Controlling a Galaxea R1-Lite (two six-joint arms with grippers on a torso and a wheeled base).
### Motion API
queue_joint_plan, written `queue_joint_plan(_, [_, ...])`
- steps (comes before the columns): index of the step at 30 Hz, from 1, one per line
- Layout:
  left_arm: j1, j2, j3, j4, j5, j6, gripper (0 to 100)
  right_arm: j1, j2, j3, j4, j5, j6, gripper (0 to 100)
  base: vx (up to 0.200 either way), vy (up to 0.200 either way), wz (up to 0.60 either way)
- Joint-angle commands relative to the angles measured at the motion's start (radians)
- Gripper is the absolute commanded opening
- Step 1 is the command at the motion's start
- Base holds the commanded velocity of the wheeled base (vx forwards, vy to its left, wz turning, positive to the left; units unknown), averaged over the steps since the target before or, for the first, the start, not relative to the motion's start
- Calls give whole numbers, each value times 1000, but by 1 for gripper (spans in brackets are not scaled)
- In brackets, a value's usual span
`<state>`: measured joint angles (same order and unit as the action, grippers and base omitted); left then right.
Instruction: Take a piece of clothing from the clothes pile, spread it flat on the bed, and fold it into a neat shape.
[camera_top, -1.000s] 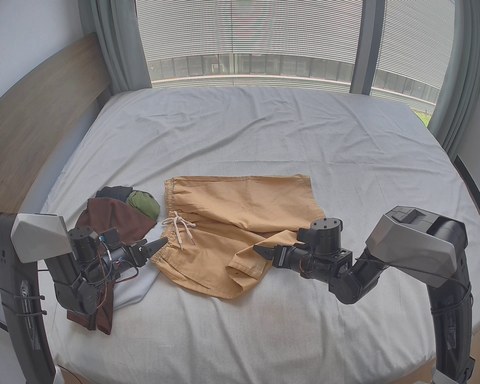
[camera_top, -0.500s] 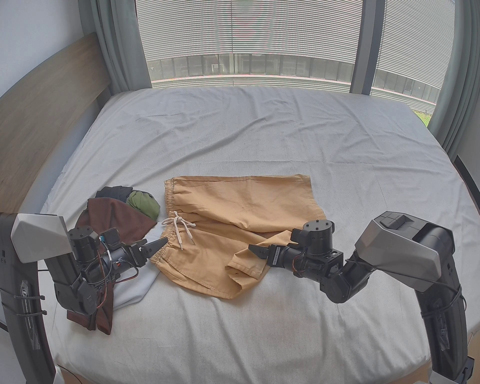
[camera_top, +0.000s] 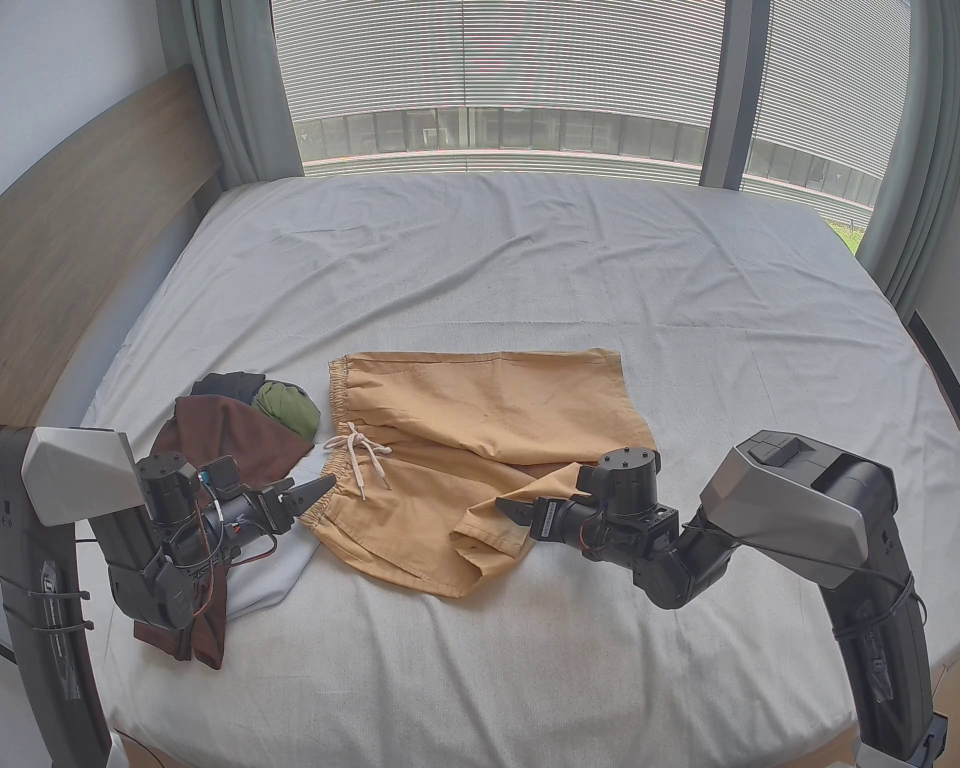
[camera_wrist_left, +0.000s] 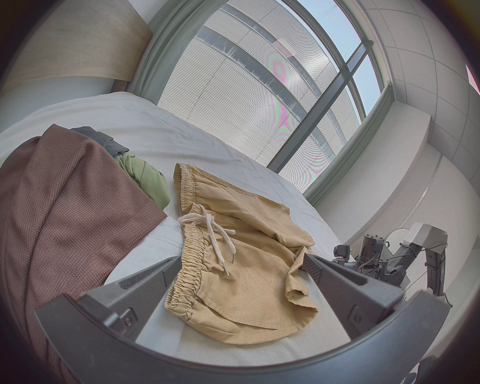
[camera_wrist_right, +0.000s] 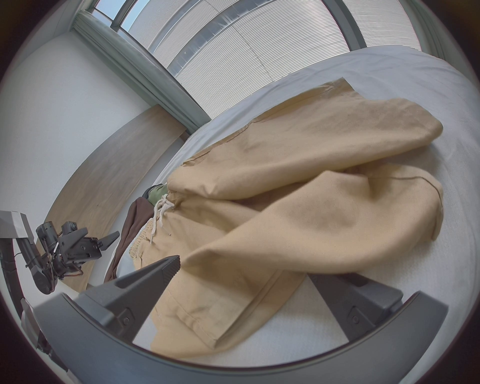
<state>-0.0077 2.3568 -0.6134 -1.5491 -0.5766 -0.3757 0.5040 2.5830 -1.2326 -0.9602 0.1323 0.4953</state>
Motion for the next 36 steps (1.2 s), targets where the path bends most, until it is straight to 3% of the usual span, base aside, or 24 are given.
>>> queue_joint_plan(1, [0,-1,0,0,0,0,100,1,37,-50,0,-17,0,100,0,0,0])
queue_joint_plan(19, [0,-1,0,0,0,0,100,27,-6,-24,-77,-14,63,100,0,0,0])
queue_joint_plan(36, [0,6,0,0,0,0,100,10,-60,123,-190,-2,104,100,0,0,0])
